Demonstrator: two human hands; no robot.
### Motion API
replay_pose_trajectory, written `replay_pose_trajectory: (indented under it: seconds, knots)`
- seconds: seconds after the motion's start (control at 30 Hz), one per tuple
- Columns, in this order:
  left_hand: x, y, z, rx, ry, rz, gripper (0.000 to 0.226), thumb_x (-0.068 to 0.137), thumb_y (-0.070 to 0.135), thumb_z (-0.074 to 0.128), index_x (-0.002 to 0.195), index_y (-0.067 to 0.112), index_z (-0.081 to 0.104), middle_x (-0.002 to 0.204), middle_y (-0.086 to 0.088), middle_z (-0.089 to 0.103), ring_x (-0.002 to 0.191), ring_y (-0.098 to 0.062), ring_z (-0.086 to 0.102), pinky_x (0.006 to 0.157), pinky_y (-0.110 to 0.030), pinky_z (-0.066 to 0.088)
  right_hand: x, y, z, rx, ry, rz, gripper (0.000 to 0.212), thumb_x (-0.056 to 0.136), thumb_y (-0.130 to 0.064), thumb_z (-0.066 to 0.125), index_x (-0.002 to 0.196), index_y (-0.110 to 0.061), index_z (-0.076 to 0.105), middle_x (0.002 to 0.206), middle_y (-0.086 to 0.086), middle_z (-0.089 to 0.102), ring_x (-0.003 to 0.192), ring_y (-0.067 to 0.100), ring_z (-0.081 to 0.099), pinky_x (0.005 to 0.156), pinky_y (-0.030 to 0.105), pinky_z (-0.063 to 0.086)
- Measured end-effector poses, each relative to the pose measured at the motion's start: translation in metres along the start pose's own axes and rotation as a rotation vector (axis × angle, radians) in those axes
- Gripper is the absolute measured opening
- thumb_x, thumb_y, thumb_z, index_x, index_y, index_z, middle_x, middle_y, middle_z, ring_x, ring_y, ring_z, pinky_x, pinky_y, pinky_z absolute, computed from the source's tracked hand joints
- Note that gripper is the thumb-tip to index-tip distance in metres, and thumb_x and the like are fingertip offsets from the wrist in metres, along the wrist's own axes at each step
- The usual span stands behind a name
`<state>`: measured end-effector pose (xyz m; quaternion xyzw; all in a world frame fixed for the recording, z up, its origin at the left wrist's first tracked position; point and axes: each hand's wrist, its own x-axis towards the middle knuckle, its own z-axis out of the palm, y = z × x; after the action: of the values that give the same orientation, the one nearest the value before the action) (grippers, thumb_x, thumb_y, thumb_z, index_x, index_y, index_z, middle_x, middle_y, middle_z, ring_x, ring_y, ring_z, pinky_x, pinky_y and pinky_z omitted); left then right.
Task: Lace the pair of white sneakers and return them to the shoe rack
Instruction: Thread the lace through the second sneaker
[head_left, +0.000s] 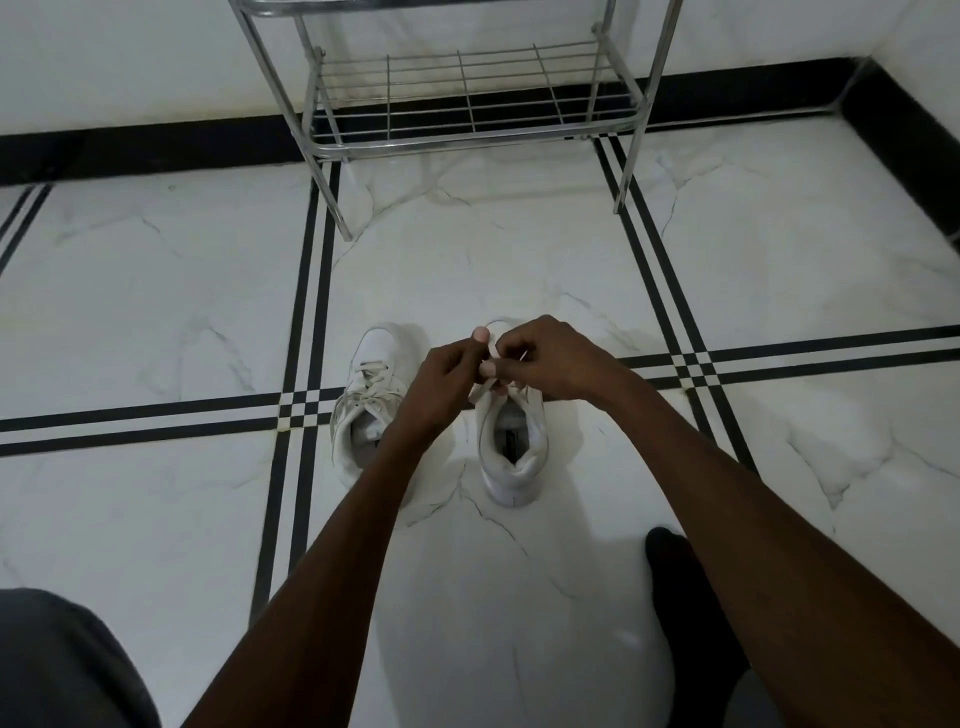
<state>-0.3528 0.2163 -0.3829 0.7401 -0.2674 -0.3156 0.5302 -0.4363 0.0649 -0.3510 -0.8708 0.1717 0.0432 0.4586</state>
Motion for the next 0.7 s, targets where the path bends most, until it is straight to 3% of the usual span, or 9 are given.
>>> replay_pose_trajectory:
  seconds: [0.1, 0.2, 0.33, 0.47, 0.6, 0.7]
  knots:
    - [0.003, -0.001, 0.004, -0.001, 0.044, 0.022, 0.057, 0.107, 0.047, 0.040, 0.094, -0.002, 0.068, 0.090, -0.020, 0.073, 0.080, -0.014, 0.066, 0.074, -0.029, 0.051, 0.003, 0.007, -0.004, -0.057, 0.095, -0.027, 0.019, 0.078, -0.028, 0.083, 0.076, -0.012, 0.075, 0.074, 0.000, 0.074, 0.063, 0.003, 0.069, 0.057, 0.011, 0.048]
    - [0.005, 0.002, 0.009, -0.001, 0.074, 0.013, 0.053, 0.107, 0.046, 0.042, 0.094, 0.001, 0.067, 0.082, -0.005, 0.070, 0.074, -0.006, 0.062, 0.073, -0.024, 0.047, 0.004, 0.011, -0.003, -0.058, 0.176, -0.068, 0.010, 0.075, -0.022, 0.084, 0.075, -0.018, 0.076, 0.070, -0.010, 0.072, 0.062, -0.008, 0.065, 0.057, 0.004, 0.045]
    - [0.002, 0.001, 0.009, -0.029, 0.052, -0.019, 0.052, 0.108, 0.048, 0.036, 0.106, 0.011, 0.073, 0.094, -0.003, 0.079, 0.092, -0.010, 0.074, 0.077, -0.030, 0.054, 0.005, 0.017, -0.003, -0.014, 0.250, -0.048, 0.014, 0.074, -0.022, 0.086, 0.082, -0.014, 0.078, 0.073, -0.006, 0.075, 0.064, -0.006, 0.068, 0.060, 0.005, 0.047]
    - [-0.001, 0.003, 0.004, -0.041, 0.039, -0.042, 0.049, 0.107, 0.051, 0.036, 0.123, 0.020, 0.071, 0.112, 0.001, 0.078, 0.109, -0.011, 0.072, 0.065, -0.020, 0.059, 0.005, 0.018, -0.005, 0.074, 0.295, -0.026, 0.016, 0.072, -0.021, 0.088, 0.084, -0.016, 0.079, 0.076, -0.005, 0.076, 0.069, 0.004, 0.073, 0.061, 0.016, 0.053]
    - [-0.001, 0.004, 0.003, -0.084, 0.027, -0.037, 0.047, 0.107, 0.050, 0.038, 0.124, 0.021, 0.071, 0.115, 0.000, 0.078, 0.111, -0.015, 0.072, 0.080, -0.039, 0.065, 0.005, 0.016, -0.002, 0.160, 0.300, -0.002, 0.015, 0.073, -0.021, 0.087, 0.085, -0.017, 0.080, 0.077, -0.004, 0.077, 0.071, 0.008, 0.074, 0.059, 0.020, 0.054]
    - [-0.001, 0.003, 0.001, -0.043, 0.039, -0.024, 0.045, 0.108, 0.047, 0.039, 0.124, 0.020, 0.071, 0.117, -0.001, 0.077, 0.115, -0.014, 0.070, 0.085, -0.044, 0.064, 0.004, 0.014, 0.001, 0.199, 0.298, 0.014, 0.016, 0.073, -0.022, 0.087, 0.087, -0.018, 0.080, 0.078, -0.004, 0.077, 0.069, 0.011, 0.074, 0.057, 0.019, 0.054]
